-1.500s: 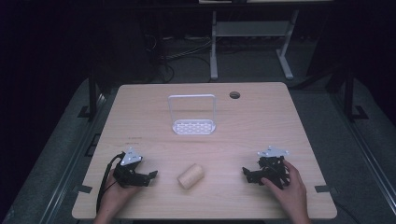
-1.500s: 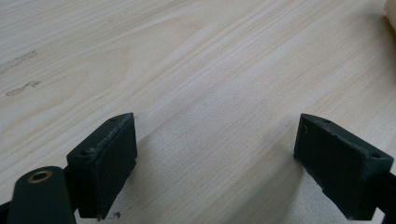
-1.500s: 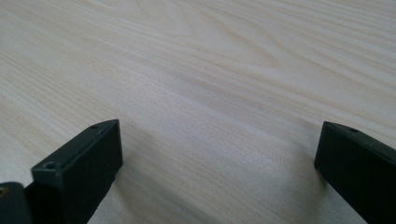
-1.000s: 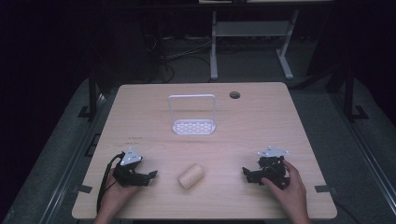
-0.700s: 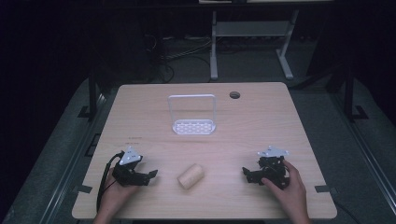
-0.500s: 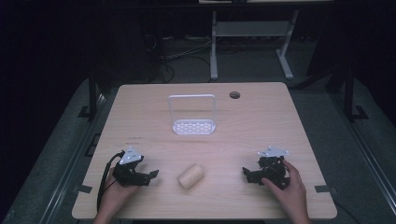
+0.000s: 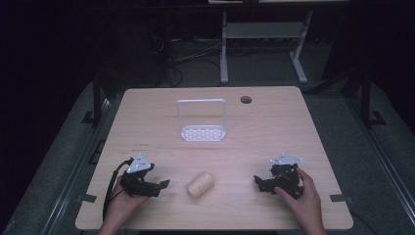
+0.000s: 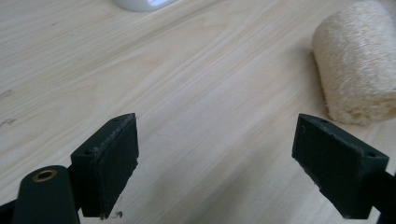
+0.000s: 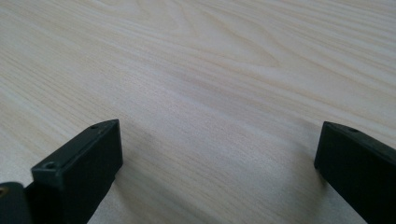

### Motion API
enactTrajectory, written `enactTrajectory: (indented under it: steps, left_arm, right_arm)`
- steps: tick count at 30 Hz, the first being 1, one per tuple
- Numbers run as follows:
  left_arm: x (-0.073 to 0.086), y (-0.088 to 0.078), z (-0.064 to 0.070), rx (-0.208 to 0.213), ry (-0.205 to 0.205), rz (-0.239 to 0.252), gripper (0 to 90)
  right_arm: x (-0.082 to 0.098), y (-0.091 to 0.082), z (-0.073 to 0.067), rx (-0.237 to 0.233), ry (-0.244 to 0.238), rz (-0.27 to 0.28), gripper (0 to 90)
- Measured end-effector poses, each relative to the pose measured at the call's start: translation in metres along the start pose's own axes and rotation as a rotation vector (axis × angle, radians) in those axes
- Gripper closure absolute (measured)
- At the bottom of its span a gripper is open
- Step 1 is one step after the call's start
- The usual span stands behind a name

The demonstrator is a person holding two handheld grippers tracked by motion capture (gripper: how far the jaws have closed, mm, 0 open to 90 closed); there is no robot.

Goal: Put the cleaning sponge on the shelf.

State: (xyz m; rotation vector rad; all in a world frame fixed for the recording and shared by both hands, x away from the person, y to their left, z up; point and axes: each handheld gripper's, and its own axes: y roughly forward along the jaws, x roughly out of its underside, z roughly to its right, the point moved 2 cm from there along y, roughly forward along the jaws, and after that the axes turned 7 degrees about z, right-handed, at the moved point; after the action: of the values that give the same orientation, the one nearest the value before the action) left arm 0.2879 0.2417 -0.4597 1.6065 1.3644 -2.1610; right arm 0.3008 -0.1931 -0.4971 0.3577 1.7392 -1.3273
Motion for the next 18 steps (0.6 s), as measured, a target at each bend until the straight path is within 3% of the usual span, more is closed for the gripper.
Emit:
enactTrajectory:
  steps: [18]
  left_arm:
    - [-0.022,0.006,0.028,0.081,0.015,0.018,14.3]
  right_arm:
    - [0.0,0.0,0.0,-0.001,0.0,0.0,0.6]
